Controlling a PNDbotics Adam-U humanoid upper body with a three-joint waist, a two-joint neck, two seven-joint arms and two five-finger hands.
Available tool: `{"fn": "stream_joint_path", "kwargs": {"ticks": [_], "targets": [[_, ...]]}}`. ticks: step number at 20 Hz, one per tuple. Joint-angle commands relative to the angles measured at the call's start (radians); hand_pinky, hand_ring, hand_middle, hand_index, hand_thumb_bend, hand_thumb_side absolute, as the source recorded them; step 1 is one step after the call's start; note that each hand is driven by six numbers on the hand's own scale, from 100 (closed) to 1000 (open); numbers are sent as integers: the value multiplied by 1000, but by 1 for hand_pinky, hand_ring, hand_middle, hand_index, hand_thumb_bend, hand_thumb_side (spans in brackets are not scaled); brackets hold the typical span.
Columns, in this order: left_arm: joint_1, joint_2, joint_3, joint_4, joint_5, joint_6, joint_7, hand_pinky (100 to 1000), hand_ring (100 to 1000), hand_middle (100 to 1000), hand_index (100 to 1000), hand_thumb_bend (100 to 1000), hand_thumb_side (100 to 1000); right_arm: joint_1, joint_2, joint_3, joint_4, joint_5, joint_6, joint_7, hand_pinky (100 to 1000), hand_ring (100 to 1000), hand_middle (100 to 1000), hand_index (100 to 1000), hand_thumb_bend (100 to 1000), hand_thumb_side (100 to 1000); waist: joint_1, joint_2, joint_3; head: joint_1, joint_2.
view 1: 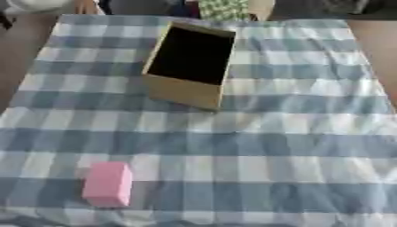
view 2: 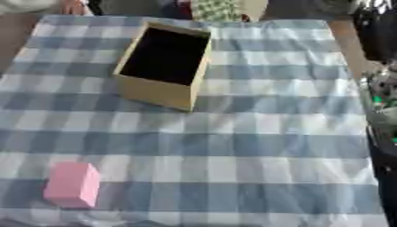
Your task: Pick up objects on the table and place them in the box.
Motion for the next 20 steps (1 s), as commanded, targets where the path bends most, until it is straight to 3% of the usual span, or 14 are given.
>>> {"fn": "stream_joint_path", "kwargs": {"ticks": [1,8,16,20], "targets": [[5,68,-5,-14,-22,7,-42,652,683,639,830,981,1000,-8,-29,-5,-15,-5,-1,4,852,708,708,761,100,917,3,-10,0,-3,7],[38,165,-37,-14,-62,8,-127,672,693,651,844,1000,1000,-8,-34,-3,-15,-5,-1,7,851,706,707,761,100,918,8,-11,2,-12,7],[73,280,-87,-14,-114,0,-284,711,718,678,865,1000,1000,-7,-42,0,-15,-4,-1,10,852,705,706,761,100,919,16,-15,4,-13,7],[77,326,-116,-14,-114,-8,-379,737,732,689,868,1000,916,-6,-45,1,-15,-5,0,13,852,705,706,761,100,919,21,-17,6,-14,7]]}}
